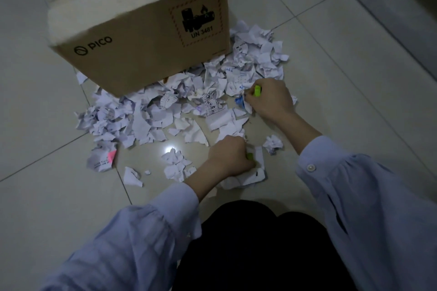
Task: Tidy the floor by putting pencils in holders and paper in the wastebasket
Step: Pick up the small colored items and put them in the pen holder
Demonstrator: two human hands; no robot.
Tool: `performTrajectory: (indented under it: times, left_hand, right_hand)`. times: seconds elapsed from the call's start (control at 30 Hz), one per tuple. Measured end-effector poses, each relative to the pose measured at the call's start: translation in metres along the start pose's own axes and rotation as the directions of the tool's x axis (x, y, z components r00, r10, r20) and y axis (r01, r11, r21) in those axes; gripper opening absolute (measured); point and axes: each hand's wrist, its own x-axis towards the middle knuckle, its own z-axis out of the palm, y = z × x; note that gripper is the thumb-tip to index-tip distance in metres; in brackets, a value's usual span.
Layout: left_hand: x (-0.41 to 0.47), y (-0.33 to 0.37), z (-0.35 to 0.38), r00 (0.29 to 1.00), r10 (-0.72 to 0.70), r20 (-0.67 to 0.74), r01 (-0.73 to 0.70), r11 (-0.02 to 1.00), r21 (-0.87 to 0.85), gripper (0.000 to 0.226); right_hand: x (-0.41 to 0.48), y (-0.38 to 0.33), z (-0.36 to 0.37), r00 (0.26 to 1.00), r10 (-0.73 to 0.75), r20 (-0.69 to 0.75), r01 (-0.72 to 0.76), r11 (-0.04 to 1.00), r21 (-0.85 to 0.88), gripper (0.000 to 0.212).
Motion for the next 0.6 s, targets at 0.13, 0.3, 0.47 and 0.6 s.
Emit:
performTrajectory:
  times: [0.13, 0.3, 0.47, 0.6]
  left_hand:
    - [-0.004, -0.008, -0.010, 0.999, 0.031, -0.039, -0.034, 0.998, -0.056, 0.031]
    - [-0.009, -0.018, -0.031, 0.997, 0.041, -0.067, -0.050, 0.989, -0.138, 0.027]
    - [-0.017, -0.026, -0.051, 0.998, 0.007, -0.069, -0.023, 0.970, -0.243, 0.026]
    - [-0.028, -0.026, -0.071, 0.997, -0.021, -0.076, -0.011, 0.919, -0.395, 0.024]
  right_hand:
    - [-0.004, -0.001, -0.010, 0.970, -0.059, -0.237, 0.062, 0.998, 0.004, 0.017]
    - [-0.009, -0.004, -0.022, 0.897, -0.258, -0.359, 0.197, 0.960, -0.197, 0.015]
    - [-0.015, -0.015, -0.036, 0.903, -0.287, -0.319, 0.247, 0.955, -0.161, 0.011]
    - [-0.018, -0.023, -0.052, 0.938, -0.127, -0.323, 0.175, 0.977, 0.123, 0.012]
